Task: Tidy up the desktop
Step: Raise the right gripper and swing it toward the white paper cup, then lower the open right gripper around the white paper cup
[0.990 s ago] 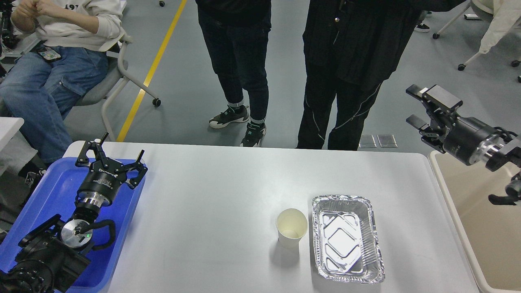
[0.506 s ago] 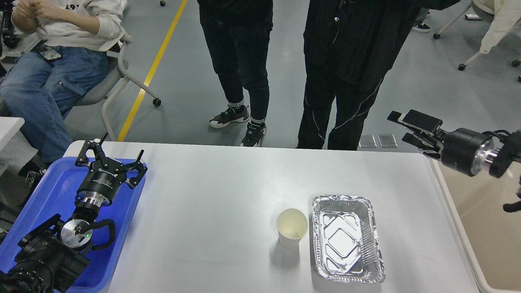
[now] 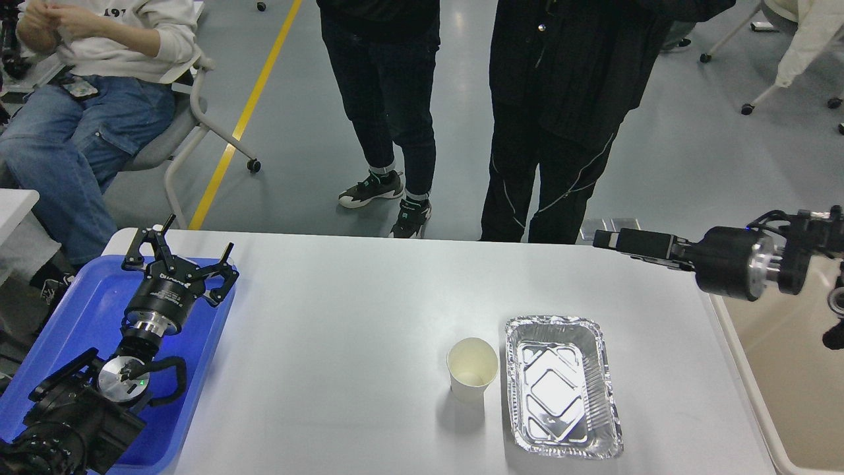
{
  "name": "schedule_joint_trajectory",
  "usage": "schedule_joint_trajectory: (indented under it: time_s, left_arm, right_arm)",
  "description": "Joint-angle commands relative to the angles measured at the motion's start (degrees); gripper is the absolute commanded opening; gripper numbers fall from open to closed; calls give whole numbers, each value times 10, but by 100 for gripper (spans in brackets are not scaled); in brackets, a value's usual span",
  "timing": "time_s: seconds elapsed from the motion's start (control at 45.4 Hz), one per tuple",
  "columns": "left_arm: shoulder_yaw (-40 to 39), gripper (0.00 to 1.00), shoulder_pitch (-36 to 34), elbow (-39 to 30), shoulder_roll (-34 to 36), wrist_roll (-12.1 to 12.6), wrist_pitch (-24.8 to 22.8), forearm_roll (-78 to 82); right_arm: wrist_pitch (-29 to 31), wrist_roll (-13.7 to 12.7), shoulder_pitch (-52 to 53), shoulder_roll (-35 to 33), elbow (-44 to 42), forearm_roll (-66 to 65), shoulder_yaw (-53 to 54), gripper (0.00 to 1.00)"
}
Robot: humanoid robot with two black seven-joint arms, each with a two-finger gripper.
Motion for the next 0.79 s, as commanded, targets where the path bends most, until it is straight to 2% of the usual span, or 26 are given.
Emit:
schedule_joint_trajectory:
  time_s: [0.0, 0.11, 0.176, 0.286, 0.462, 0.704, 0.77]
  left_arm:
    - [0, 100, 0, 0, 0, 0, 0, 0]
    - [0, 100, 0, 0, 0, 0, 0, 0]
    - [0, 100, 0, 0, 0, 0, 0, 0]
    - [0, 100, 0, 0, 0, 0, 0, 0]
    - [0, 100, 0, 0, 0, 0, 0, 0]
    - [0, 100, 0, 0, 0, 0, 0, 0]
    - [0, 100, 0, 0, 0, 0, 0, 0]
  right_arm:
    - [12, 0, 94, 65, 27, -37, -109, 100]
    - [12, -1, 124, 116, 26, -41, -170, 100]
    - [12, -1, 136, 173, 21, -64, -217, 100]
    - [11, -9, 136, 229, -12, -91, -242, 100]
    - [5, -48, 128, 271, -63, -93, -250, 100]
    - [-2, -53, 110, 305, -102, -105, -266, 100]
    - [-10, -62, 107, 312, -115, -105, -266, 100]
